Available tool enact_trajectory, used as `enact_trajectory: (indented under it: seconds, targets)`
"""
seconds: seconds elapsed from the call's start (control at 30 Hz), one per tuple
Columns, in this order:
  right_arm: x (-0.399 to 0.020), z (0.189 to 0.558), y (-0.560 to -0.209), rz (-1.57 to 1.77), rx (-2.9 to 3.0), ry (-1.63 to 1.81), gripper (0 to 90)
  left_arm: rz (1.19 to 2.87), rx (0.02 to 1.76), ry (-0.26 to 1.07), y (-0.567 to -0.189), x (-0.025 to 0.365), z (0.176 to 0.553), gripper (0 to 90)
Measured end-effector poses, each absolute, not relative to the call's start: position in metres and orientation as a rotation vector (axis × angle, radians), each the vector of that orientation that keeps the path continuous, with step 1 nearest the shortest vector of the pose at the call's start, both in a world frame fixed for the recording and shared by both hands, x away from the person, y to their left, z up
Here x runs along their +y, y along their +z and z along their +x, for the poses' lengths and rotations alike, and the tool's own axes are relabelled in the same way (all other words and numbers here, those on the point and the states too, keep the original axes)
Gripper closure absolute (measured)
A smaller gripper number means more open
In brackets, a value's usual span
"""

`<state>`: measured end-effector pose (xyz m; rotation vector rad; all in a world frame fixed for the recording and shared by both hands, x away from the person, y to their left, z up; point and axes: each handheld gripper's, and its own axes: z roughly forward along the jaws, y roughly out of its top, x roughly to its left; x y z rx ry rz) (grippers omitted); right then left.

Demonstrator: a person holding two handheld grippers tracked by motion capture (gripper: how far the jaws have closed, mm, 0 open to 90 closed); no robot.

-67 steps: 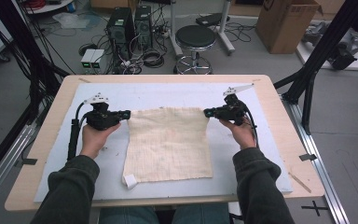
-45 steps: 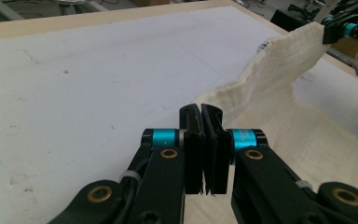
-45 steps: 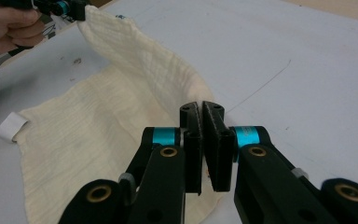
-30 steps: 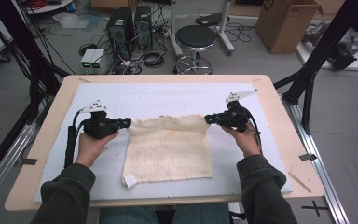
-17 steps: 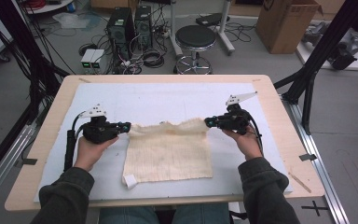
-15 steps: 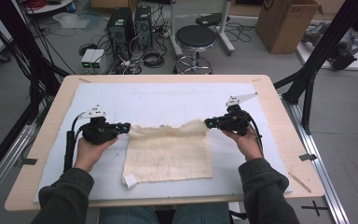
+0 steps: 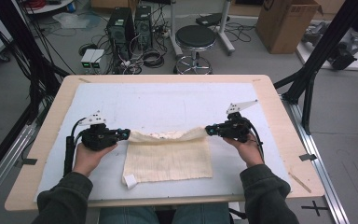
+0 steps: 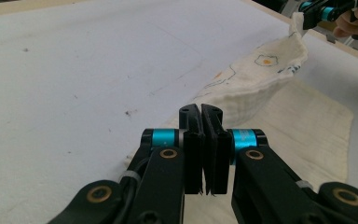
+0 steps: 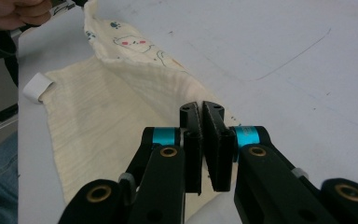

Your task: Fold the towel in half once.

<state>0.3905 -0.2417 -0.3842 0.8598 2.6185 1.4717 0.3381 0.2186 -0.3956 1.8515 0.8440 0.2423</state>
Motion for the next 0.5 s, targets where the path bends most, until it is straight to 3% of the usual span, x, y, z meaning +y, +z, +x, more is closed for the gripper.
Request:
enact_trajectory:
  seconds: [0.5]
  targets:
    - [-0.241, 0.378, -0.387, 0.827, 2.639, 1.465, 86.4, 1.876, 0.821, 0.24, -0.403, 0.222, 0.321, 86.6]
